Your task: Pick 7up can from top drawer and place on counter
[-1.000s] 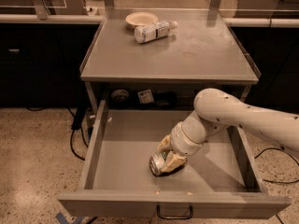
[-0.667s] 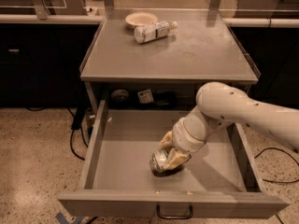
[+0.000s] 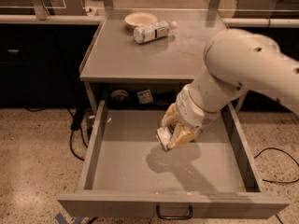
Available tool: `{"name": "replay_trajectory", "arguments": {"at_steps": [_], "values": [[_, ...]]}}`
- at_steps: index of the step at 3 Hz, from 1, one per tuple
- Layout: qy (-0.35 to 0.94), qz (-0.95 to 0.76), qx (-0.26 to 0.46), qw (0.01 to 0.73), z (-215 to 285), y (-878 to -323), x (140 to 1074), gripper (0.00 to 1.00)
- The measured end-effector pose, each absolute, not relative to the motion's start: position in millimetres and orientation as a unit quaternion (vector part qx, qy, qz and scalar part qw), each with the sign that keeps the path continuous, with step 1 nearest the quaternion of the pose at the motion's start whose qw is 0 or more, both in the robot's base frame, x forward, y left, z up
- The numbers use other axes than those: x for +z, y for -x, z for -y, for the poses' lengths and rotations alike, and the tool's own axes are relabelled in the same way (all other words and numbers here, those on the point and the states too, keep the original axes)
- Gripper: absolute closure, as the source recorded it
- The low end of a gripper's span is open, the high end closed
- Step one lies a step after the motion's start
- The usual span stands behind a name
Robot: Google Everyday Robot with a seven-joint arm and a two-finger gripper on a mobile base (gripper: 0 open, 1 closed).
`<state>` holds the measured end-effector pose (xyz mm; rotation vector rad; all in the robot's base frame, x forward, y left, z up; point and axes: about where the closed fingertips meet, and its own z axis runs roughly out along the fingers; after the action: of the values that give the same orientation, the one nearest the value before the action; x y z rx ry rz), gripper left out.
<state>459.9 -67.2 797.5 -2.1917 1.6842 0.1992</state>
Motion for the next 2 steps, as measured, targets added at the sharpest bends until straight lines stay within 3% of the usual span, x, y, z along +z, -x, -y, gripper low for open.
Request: {"name": "replay_trajectory", "arguments": {"at_steps": [2], "values": [[0.791, -0.585, -0.023, 0.176, 70.5, -482.6, 930.2, 1.00]]}}
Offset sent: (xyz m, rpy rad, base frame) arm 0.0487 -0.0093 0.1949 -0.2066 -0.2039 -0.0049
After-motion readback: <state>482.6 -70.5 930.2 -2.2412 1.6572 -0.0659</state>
